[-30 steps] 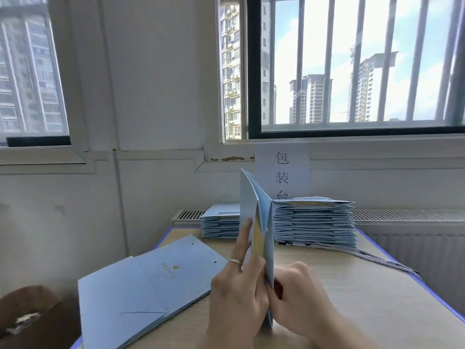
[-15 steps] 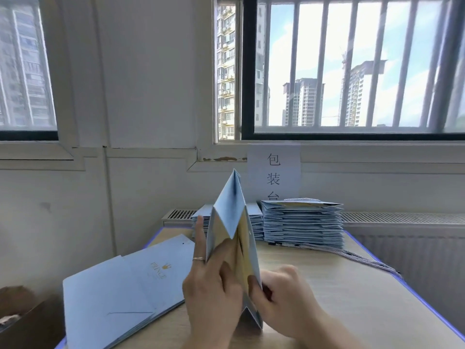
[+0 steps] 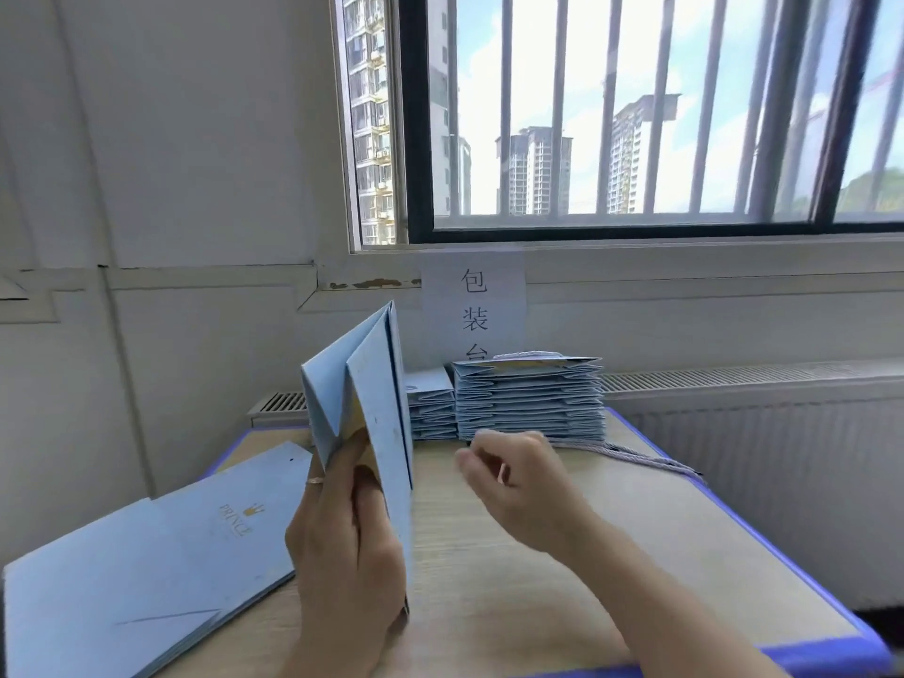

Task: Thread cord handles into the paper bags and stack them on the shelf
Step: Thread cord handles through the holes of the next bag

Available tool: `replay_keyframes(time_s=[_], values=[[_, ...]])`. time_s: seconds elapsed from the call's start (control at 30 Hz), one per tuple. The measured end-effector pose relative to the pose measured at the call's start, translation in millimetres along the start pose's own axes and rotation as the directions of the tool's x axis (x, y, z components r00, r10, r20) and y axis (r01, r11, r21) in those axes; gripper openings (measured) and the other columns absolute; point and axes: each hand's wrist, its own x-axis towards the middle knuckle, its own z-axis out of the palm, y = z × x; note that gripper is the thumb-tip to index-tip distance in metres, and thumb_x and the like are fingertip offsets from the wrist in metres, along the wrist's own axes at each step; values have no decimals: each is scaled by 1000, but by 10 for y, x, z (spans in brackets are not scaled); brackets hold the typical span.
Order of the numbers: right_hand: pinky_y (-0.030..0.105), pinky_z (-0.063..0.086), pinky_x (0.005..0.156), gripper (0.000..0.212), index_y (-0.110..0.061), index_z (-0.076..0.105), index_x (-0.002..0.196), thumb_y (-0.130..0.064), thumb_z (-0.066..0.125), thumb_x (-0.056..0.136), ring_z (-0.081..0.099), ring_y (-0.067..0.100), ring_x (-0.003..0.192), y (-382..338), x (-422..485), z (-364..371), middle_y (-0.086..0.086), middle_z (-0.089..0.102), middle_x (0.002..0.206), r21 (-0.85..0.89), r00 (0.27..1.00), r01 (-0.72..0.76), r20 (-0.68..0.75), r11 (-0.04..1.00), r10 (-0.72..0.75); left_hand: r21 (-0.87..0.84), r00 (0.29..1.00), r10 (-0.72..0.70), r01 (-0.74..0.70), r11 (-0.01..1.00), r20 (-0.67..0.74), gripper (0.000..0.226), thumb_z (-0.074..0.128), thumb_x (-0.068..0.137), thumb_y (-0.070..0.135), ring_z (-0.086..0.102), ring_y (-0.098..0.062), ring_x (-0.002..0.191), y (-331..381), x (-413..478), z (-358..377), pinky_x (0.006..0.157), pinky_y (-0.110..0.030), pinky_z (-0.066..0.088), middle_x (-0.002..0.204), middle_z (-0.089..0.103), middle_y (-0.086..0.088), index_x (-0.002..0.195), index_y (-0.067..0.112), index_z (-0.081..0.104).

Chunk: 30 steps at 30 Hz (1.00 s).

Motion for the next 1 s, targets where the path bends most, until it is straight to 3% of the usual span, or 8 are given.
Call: replay_keyframes(time_s=[0.1,0.2,0.37,0.47,0.57,0.7,1.0], values=[[32,40,53,29,-25,53,67,-30,57,95,48,9,51,148,232,-197,-9,55,57,-51,997,-79,-23,996,77,-36,1000,-9,9,999,-1,44,35,89,21,55,6,88,10,8,0,66,-9,39,101,64,-9,119,13,66],[36,50,72,12,-23,67,87,-21,59,95,56,7,73,412,370,-319,-15,63,76,-142,990,-138,-13,980,137,-40,1000,-20,20,999,-13,42,35,90,19,55,2,86,5,15,5,65,-10,38,98,63,-8,119,12,64],[36,44,94,26,-22,71,111,-15,56,91,55,21,111,934,189,-376,-4,69,110,-423,924,-371,-78,827,374,-45,1000,-5,4,999,-24,40,37,90,12,54,10,85,34,27,3,67,-2,35,93,59,-4,118,7,64],[34,44,93,36,-24,69,117,-15,55,85,54,25,118,1054,137,-490,1,66,118,-518,827,-531,-145,671,543,-58,1000,-5,6,998,16,39,35,90,12,54,2,81,30,18,21,62,-5,35,89,61,-3,117,10,64],[33,44,84,31,-21,70,104,-12,54,78,57,29,112,1112,95,-535,5,64,112,-568,735,-609,-142,554,663,-60,999,-23,24,998,23,36,35,88,13,54,-8,75,25,7,13,59,-11,34,82,59,9,108,17,64],[32,50,86,32,-19,75,106,-8,54,82,58,30,110,1172,80,-489,9,66,114,-508,750,-609,-118,609,651,-81,998,-19,23,996,55,34,36,87,13,53,-15,72,43,4,-4,56,-17,33,81,61,15,99,33,61],[36,51,94,37,-25,75,112,-10,52,88,57,26,115,1037,90,-354,5,70,115,-476,874,-391,77,788,480,-125,999,-44,48,991,32,28,36,86,11,53,-13,74,43,21,-15,58,-18,34,77,61,13,90,25,60]])
